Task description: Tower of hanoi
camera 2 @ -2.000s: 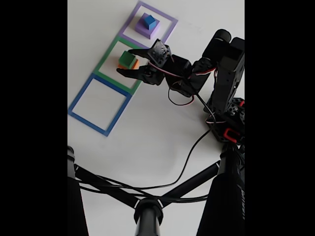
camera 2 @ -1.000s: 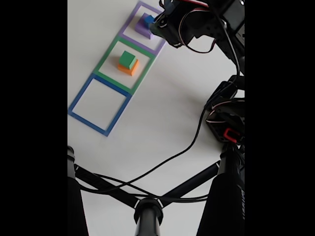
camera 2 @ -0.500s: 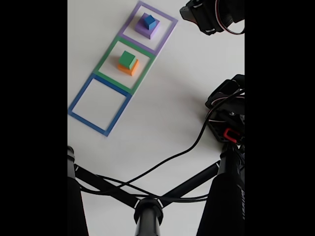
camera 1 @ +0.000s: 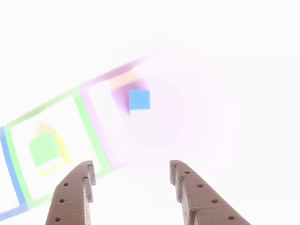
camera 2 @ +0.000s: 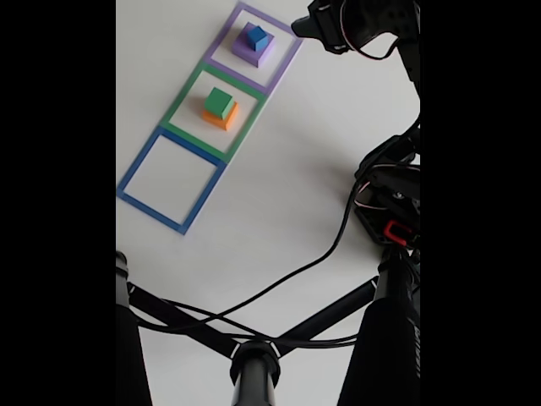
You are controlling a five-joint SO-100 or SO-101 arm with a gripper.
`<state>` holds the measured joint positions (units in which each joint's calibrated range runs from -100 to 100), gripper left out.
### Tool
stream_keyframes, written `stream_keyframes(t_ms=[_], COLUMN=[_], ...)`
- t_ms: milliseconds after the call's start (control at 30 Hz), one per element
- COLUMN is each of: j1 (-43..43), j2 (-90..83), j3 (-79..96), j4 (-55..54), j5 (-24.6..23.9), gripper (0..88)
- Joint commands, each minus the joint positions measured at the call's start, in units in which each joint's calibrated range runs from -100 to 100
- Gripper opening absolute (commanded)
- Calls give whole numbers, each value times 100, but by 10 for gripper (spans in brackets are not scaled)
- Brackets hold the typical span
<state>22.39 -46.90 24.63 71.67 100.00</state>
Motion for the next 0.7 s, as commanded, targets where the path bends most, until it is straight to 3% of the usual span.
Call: stream_keyframes(t_ms=[0, 200, 667], j1=[206, 350, 398], j2=[-353, -110, 1916], j3=[1492, 3728, 5010], j4=[-1936, -5167, -8859], j5=[0, 0, 0], gripper=[217, 258, 277])
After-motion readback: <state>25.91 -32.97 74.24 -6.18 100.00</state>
